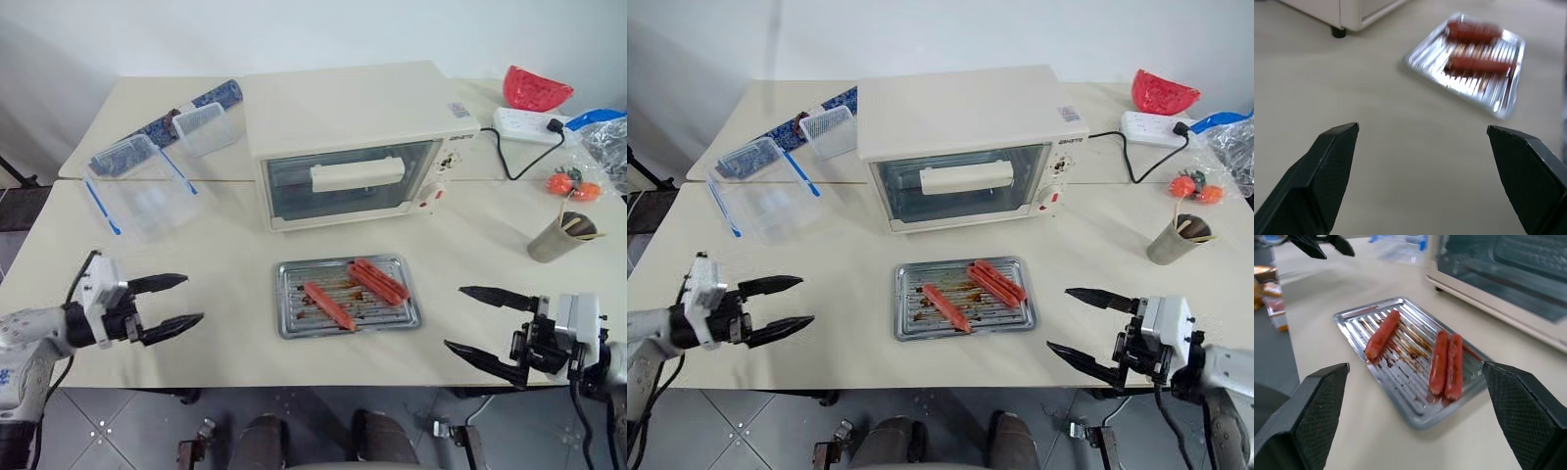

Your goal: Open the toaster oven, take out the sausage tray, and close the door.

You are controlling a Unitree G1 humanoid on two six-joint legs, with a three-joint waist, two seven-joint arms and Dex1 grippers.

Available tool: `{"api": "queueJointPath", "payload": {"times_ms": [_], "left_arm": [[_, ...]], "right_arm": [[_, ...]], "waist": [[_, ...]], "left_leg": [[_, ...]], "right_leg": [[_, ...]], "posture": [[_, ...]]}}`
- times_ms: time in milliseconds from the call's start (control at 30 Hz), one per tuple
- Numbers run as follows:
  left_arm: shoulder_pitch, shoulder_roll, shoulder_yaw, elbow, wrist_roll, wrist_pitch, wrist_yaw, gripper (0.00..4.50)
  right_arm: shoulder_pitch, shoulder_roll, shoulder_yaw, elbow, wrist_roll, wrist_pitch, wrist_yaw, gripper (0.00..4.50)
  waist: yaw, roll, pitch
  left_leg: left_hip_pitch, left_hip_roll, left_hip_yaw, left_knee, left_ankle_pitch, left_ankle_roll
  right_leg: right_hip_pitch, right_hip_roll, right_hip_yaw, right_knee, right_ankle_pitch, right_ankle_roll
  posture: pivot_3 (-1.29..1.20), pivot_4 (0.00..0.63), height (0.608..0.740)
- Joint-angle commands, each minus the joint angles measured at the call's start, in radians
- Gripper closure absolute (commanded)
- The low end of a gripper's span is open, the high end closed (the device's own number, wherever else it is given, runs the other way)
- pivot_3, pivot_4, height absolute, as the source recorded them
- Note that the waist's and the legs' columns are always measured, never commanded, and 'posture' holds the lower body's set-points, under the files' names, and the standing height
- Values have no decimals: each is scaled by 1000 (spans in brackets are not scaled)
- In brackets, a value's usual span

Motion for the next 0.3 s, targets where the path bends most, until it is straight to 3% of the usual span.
{"api": "queueJointPath", "payload": {"times_ms": [33, 300], "left_arm": [[16, -3, 55, 16, 17, -132, -56, 46], [17, -40, 68, 3, 11, -118, 7, 46]], "right_arm": [[-38, -16, 13, 51, -11, -66, 57, 0], [-64, -15, 23, 139, -39, -159, 99, 0]], "waist": [[0, 0, 0], [-6, 0, 0]], "left_leg": [[0, 0, 0, 0, 0, 0], [1, 1, 3, 1, -1, 1]], "right_leg": [[0, 0, 0, 1, 0, 0], [0, 0, -3, 4, 1, 1]], "posture": [[0, 150, 740], [0, 150, 740]]}}
